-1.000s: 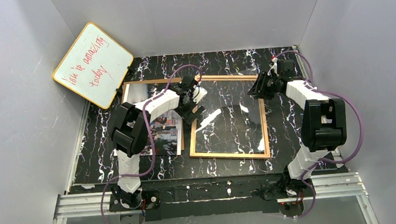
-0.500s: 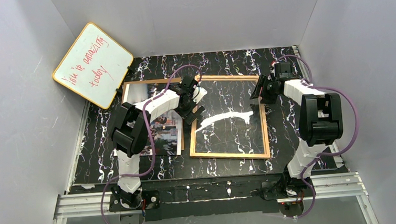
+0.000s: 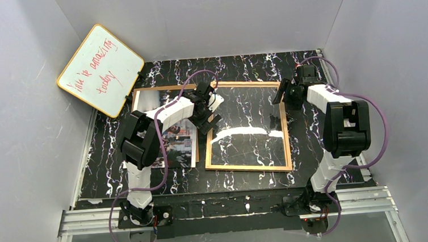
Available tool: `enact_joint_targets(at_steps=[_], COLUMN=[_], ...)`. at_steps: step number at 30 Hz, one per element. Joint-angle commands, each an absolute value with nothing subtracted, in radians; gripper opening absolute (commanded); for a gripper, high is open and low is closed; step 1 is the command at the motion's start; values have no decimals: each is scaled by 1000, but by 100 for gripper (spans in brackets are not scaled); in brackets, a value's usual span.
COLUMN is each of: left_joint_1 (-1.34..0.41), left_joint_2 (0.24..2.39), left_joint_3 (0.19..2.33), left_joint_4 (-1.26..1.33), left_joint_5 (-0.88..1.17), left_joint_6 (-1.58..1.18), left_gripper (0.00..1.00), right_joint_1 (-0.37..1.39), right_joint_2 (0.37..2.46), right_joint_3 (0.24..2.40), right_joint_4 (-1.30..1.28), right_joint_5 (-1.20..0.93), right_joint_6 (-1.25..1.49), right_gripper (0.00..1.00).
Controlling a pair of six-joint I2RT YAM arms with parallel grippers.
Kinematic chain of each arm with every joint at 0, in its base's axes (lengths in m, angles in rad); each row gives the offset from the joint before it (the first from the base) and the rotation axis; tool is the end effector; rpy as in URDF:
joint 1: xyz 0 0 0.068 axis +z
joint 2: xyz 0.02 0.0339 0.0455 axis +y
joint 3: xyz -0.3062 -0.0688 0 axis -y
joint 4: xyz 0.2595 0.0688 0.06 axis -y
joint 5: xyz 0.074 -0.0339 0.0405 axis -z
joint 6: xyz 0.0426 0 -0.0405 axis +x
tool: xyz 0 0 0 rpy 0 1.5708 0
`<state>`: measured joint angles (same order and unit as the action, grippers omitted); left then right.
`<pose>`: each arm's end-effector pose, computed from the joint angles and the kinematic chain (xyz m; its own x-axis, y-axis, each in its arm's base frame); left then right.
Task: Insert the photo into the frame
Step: Place the photo frame item in the photo frame.
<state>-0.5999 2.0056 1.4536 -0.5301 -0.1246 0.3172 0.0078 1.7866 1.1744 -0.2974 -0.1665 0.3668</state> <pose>0.3794 -0.2531 0.2036 -0.5327 0.7393 -0.4118 0.7138 0.6540 0.2507 0.4036 0.0102 0.2210 -0.7760 0.3476 -0.5263 0.1809 0.9220 0.3423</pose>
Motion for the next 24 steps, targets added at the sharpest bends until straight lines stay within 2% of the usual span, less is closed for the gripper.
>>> enact_joint_targets(at_steps=[1, 5, 14, 24], left_joint_1=[-612, -611, -611, -611], left_joint_2=[1978, 1966, 1953, 1944], left_joint_3=[1430, 1438, 1462, 1457], left_joint_4=[-594, -601, -626, -627], left_joint_5=[-129, -117, -105, -112], left_joint_6=[324, 318, 318, 319], left_gripper=[98, 98, 98, 98], right_joint_1=[17, 56, 77, 77], right_joint_2=[1734, 1680, 1586, 1631], right_joint_3=[1215, 1151, 1003, 990], right_joint_4=[-299, -302, -307, -319], right_joint_5=[-163, -132, -40, -14], right_joint_6=[386, 419, 452, 451], right_gripper=[66, 45, 28, 22])
